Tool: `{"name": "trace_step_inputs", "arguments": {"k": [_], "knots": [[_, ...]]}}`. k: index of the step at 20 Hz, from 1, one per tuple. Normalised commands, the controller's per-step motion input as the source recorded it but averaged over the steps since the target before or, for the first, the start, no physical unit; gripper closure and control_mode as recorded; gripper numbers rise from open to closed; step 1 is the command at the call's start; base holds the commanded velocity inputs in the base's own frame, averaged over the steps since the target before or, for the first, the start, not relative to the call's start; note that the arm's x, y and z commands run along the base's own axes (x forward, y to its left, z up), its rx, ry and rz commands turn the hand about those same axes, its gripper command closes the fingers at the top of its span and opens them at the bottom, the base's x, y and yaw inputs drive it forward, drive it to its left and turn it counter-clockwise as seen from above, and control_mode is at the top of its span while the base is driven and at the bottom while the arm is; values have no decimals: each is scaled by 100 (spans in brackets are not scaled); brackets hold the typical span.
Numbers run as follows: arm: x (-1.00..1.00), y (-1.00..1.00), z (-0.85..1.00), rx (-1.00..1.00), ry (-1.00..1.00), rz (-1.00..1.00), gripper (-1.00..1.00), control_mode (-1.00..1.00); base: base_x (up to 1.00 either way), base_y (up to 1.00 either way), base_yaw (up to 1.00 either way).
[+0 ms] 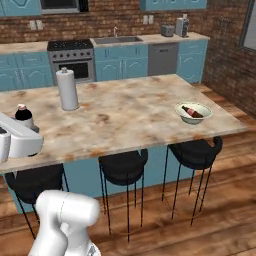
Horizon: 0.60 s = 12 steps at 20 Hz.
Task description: Open the fridge, grab two sodas, and place both sodas inside the bowl with ice on the dining counter.
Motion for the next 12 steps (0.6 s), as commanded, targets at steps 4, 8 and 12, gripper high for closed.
{"name": "trace_step_inputs", "arguments": {"k": [4,8,12], "knots": [[0,0,0,0,0,0,100,100,54,-98,15],[0,0,0,0,0,0,100,100,57,-84,23],[0,0,0,0,0,0,100,100,57,-74,29]]}}
